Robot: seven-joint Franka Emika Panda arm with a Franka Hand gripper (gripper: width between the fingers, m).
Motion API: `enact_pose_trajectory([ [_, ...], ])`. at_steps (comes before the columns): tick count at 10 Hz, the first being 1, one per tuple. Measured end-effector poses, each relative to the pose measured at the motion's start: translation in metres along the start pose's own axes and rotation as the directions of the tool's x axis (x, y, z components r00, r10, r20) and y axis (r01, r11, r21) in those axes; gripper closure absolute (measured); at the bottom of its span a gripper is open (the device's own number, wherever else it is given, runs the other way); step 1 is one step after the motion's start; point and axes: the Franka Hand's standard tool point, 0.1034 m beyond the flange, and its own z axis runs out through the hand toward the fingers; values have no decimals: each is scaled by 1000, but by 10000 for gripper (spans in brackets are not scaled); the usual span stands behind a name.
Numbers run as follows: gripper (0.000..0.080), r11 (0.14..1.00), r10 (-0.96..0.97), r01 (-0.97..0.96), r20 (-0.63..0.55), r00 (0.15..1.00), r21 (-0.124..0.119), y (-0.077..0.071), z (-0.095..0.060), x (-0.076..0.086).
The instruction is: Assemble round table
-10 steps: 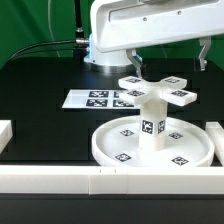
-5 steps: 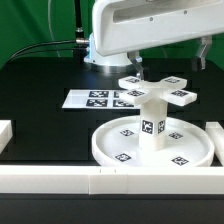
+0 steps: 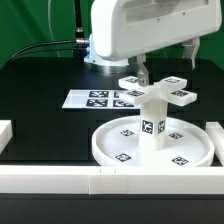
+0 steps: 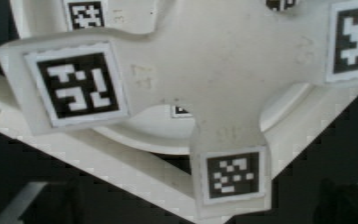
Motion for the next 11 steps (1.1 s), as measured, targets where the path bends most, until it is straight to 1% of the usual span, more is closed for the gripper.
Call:
enact_pose_trajectory([
  [2,151,997,-82,82,1,997,-1,1,0,-1],
  [5,151,961,-276,276,10,961,-6,4,0,-3],
  [6,151,936,-350,351,14,936,-9,5,0,-4],
  [7,151,880,-474,475,25,880,-12,5,2,-5],
  [9,151,813,-581,582,38,813,-16,6,2,-5],
  [11,151,765,-644,644,61,763,20,7,7,-12],
])
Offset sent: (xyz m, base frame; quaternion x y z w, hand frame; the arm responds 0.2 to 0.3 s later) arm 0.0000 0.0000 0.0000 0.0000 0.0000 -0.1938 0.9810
